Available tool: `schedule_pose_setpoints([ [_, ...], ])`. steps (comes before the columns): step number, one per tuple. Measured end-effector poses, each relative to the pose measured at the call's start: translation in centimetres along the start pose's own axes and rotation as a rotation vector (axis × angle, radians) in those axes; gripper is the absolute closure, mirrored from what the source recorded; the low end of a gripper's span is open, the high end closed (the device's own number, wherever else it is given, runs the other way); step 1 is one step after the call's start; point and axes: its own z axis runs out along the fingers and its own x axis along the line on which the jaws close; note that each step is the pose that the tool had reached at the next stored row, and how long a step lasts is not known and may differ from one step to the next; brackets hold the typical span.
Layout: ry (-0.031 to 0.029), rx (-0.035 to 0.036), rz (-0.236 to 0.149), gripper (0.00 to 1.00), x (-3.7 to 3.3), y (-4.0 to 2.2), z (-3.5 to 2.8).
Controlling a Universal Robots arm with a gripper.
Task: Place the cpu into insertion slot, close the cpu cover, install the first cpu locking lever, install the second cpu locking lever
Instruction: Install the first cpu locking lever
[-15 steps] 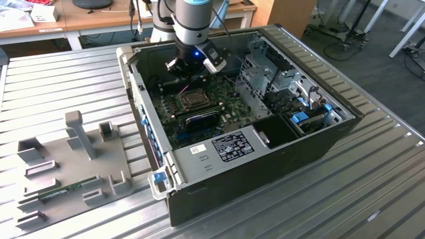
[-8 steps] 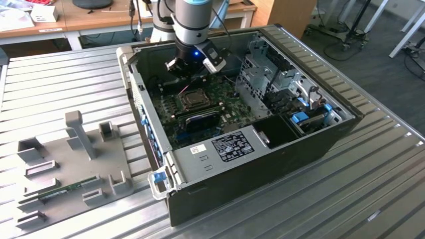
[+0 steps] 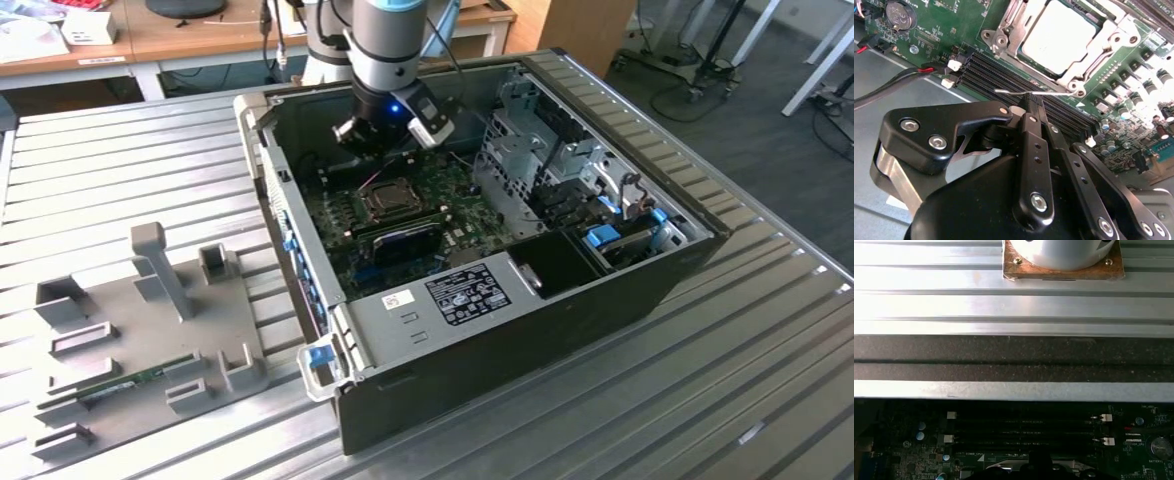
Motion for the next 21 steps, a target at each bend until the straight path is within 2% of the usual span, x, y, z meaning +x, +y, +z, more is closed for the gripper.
schedule_pose_setpoints([
  [13,0.0,0.0,0.0,0.9,-0.26,-0.13,0.54],
  [21,-0.0002,0.0,0.0,0.9,-0.27,-0.14,0.62],
])
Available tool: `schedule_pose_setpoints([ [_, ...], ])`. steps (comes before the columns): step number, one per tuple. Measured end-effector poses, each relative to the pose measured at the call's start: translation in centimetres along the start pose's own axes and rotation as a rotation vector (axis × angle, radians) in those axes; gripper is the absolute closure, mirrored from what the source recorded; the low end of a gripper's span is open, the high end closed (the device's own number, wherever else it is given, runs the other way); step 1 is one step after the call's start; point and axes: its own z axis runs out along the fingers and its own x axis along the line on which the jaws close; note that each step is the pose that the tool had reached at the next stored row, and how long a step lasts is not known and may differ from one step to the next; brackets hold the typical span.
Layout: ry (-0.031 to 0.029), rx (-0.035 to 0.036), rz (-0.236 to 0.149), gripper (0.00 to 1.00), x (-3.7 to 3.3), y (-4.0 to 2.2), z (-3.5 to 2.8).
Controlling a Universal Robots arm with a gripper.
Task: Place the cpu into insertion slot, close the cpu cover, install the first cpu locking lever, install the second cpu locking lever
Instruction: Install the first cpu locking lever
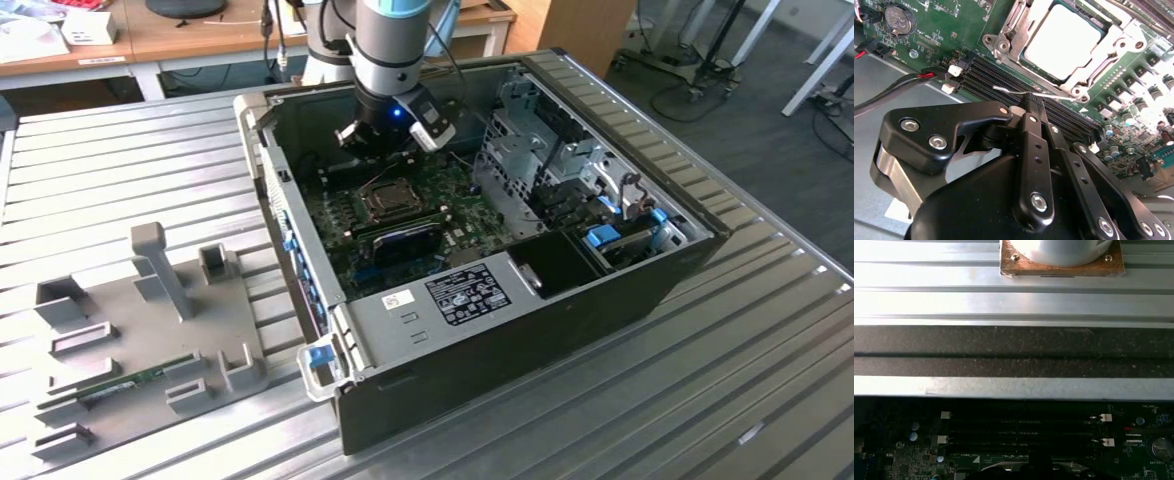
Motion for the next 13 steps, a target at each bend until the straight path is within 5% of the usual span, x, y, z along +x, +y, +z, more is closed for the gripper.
schedule_pose_setpoints([
  [13,0.0023,0.0006,0.001,0.9,-0.05,-0.16,0.61],
])
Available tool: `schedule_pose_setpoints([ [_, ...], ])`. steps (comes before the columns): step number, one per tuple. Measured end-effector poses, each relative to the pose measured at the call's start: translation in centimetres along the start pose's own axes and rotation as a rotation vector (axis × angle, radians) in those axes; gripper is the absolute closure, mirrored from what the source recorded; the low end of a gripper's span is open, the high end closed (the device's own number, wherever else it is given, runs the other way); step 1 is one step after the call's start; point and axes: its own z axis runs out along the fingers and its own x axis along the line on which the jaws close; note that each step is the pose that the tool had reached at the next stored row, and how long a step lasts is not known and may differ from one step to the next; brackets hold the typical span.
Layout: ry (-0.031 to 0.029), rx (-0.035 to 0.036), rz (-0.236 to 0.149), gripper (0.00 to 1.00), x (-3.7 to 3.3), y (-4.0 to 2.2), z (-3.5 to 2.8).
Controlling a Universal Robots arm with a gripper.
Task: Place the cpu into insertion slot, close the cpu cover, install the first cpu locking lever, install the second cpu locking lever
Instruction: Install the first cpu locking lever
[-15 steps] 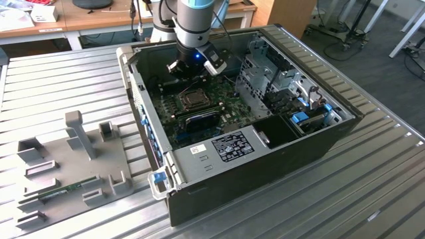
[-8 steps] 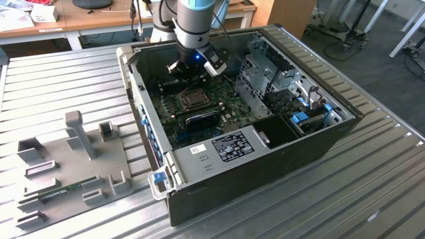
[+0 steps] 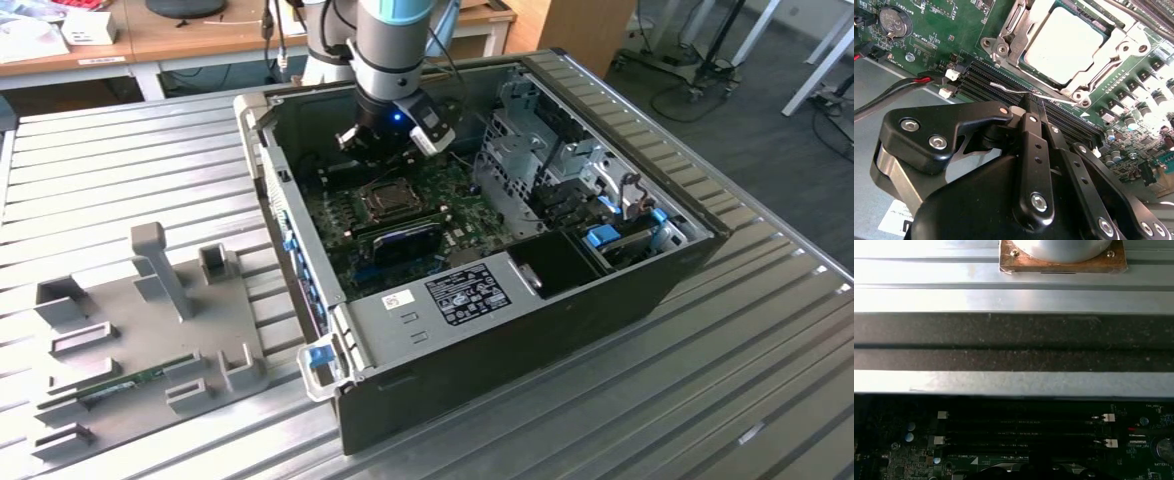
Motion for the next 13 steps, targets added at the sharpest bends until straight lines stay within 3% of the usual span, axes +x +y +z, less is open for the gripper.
schedule_pose_setpoints([
  [13,0.0026,-0.0004,0.001,0.9,-0.64,-0.05,0.29],
])
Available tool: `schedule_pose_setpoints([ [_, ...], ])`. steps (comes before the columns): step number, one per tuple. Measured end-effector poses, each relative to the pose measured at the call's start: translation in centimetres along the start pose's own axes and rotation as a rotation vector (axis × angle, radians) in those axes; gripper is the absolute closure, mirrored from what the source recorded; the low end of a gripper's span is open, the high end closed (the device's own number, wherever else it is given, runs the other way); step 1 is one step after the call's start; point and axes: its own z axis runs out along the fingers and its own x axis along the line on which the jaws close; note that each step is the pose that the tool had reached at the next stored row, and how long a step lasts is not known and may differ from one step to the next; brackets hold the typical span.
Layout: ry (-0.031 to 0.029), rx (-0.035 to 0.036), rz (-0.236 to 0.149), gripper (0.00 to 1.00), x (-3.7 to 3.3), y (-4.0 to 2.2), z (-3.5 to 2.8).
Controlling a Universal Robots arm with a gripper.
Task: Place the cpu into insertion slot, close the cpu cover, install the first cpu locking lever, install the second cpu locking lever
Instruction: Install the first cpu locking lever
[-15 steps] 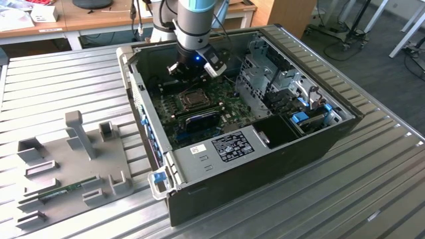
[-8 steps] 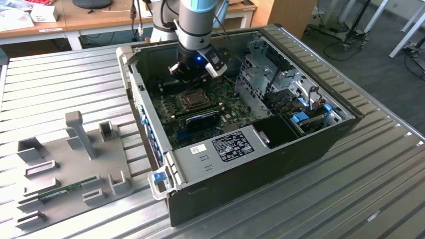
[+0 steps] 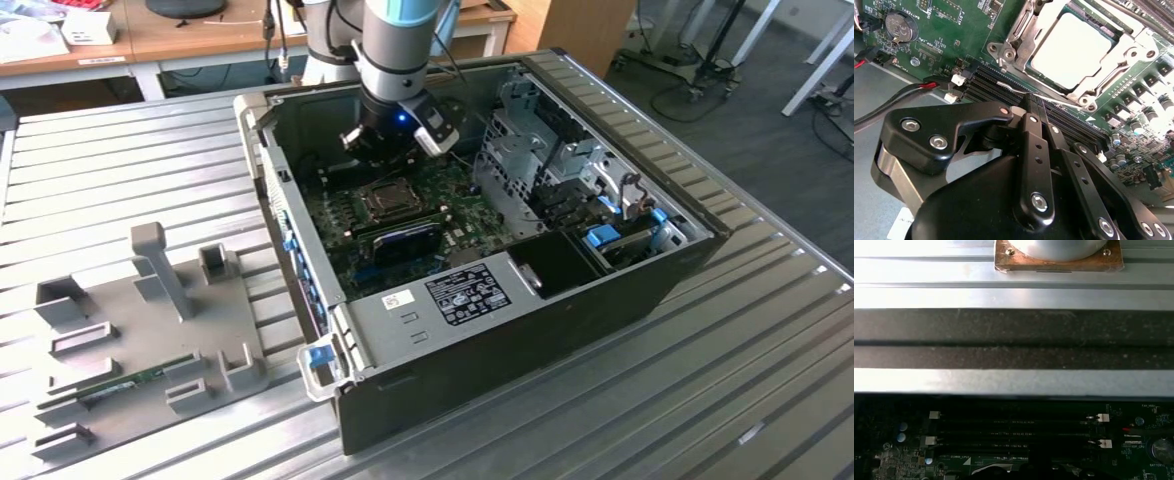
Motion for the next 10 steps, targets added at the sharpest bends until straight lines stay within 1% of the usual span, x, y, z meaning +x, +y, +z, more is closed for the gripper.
schedule_pose_setpoints([
  [7,0.0002,0.0003,0.0,0.9,-0.06,-0.06,0.21],
  [10,0.0,0.0,0.0,0.9,-0.06,-0.1,0.41],
])
